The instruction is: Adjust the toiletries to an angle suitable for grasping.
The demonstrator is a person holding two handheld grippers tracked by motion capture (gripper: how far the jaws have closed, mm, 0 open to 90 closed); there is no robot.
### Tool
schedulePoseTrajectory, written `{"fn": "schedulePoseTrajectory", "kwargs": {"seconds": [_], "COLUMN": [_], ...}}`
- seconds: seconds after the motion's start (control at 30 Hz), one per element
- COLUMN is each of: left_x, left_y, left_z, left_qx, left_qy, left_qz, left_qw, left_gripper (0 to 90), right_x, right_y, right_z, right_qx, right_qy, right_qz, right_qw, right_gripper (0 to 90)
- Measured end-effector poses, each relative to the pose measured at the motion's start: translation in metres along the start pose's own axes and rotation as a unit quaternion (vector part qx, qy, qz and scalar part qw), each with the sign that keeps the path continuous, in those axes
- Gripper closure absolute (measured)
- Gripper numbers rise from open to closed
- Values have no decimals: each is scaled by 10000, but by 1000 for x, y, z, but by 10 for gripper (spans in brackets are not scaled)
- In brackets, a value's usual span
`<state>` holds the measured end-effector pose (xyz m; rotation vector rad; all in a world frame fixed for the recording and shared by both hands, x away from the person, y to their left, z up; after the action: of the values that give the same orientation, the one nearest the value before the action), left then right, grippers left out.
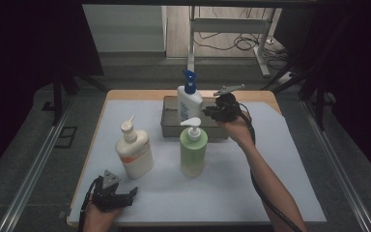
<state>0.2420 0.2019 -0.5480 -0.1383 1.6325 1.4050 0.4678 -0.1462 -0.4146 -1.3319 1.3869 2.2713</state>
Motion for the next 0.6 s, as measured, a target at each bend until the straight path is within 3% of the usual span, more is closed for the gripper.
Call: {"fn": "schedulePoseTrajectory", "kwargs": {"seconds": [0.33, 0.6], "left_x": [0, 0], "left_y": [0, 0], "left_z": [0, 0], "left_qx": [0, 1], "left_qy": [-2, -4], "left_qz": [8, 9], "left_qw": [10000, 10000], "left_gripper": [121, 121], "right_x": [8, 12], "right_y": [-27, -44], "right_z": [-14, -18], "right_qx": [215, 191], "right_qy": [-223, -358], "right_qz": [155, 245], "right_qw": [9994, 9989], "right_gripper": [874, 894]}}
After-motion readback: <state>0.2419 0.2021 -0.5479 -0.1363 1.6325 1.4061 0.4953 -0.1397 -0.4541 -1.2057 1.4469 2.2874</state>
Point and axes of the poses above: each handheld gripper's, and its own axes: y roughly backward along the jaws, x roughly out of its underside, z roughly to its left, the point moved 3 cm from there along -y, roughly forward along the jaws, and after that the axes turned 11 degrees about -y, right-handed, at the moved point
